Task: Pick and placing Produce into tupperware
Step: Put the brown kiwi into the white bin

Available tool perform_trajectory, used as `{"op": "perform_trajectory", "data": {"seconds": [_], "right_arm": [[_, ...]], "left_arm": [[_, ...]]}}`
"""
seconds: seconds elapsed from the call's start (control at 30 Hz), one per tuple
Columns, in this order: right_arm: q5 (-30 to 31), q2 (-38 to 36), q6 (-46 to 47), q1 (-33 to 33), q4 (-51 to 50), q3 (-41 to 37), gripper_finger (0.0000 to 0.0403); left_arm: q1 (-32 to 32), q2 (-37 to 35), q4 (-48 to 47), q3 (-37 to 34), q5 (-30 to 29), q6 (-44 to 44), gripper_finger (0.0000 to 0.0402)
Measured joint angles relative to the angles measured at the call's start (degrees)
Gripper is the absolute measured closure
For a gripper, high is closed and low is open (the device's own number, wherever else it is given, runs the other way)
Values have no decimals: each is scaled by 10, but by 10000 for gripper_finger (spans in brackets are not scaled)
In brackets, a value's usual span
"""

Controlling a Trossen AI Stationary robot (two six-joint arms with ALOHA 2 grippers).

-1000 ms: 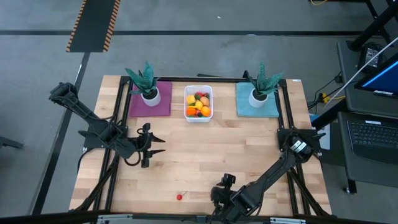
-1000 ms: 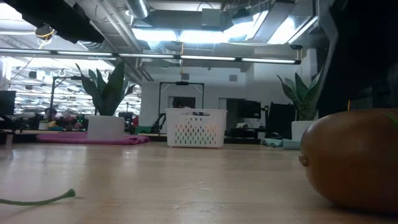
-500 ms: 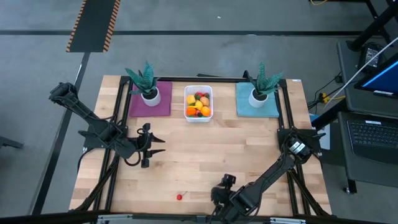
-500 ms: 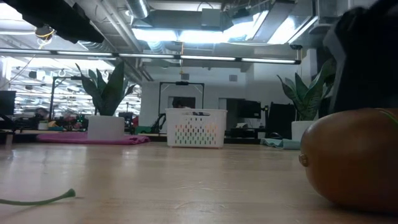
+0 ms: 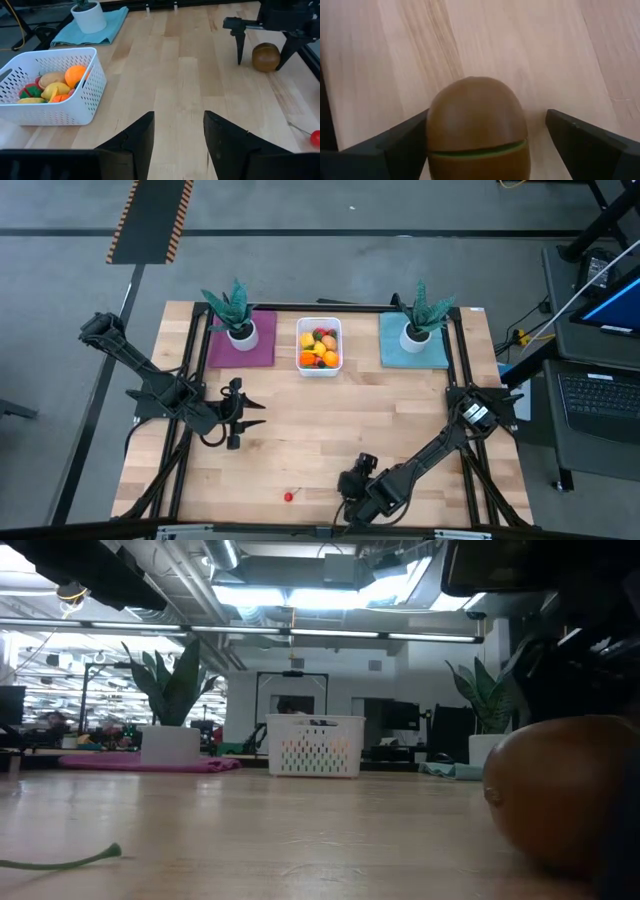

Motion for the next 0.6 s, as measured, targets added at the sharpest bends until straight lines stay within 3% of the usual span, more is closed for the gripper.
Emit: {"op": "perform_trajectory", "data": {"seconds": [0.33,0.6], "right_arm": [[-7,-2,-2,-3,0,-7,28],[-18,-2,-3,-6,-7,-8,98]], "left_arm": [[0,0,-4,0,0,0,255],[0,0,-4,0,0,0,259]]}}
